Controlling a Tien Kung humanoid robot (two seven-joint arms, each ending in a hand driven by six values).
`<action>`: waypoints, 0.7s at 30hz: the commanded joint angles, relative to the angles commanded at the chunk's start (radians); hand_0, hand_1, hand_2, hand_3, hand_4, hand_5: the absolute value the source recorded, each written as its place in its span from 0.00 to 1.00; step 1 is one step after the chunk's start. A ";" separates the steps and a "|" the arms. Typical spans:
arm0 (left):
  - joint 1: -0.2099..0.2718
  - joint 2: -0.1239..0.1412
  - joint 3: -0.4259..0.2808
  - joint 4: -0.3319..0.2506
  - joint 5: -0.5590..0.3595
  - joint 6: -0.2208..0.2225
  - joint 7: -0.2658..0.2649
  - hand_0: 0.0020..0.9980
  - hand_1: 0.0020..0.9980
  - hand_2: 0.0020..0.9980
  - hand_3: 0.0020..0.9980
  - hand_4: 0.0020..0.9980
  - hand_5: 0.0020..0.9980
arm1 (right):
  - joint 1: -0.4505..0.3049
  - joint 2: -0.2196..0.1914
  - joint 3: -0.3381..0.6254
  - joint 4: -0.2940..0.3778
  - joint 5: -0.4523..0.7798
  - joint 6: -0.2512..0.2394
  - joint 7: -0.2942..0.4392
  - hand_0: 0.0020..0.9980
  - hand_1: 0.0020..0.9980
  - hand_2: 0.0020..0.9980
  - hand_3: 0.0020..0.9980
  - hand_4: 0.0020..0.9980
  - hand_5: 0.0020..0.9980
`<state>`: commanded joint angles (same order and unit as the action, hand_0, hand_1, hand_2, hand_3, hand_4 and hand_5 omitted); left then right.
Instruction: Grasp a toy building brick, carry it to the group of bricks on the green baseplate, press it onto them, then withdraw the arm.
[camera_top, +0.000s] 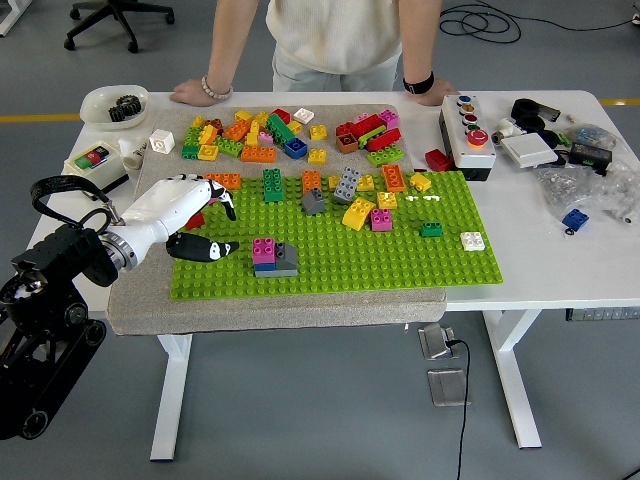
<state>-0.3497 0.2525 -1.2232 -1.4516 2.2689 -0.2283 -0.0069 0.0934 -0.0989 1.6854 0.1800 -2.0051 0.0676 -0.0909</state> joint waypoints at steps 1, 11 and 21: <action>0.005 -0.004 0.007 -0.001 0.000 0.003 -0.002 0.94 0.86 0.81 0.59 1.00 0.68 | 0.000 0.000 0.000 0.000 -0.001 0.000 0.000 0.74 0.64 0.69 0.55 0.81 0.50; 0.011 -0.024 0.048 0.017 -0.007 0.024 -0.016 1.00 0.90 0.86 0.65 1.00 0.74 | 0.001 -0.001 -0.002 0.000 -0.004 0.001 0.000 0.74 0.64 0.69 0.55 0.81 0.50; 0.001 -0.032 0.060 0.046 -0.011 0.029 -0.023 1.00 0.90 0.86 0.65 1.00 0.76 | 0.003 -0.001 -0.004 0.000 -0.005 0.001 0.000 0.74 0.64 0.69 0.55 0.81 0.50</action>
<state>-0.3491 0.2208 -1.1634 -1.4051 2.2576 -0.1995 -0.0302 0.0961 -0.1002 1.6818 0.1800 -2.0098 0.0690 -0.0905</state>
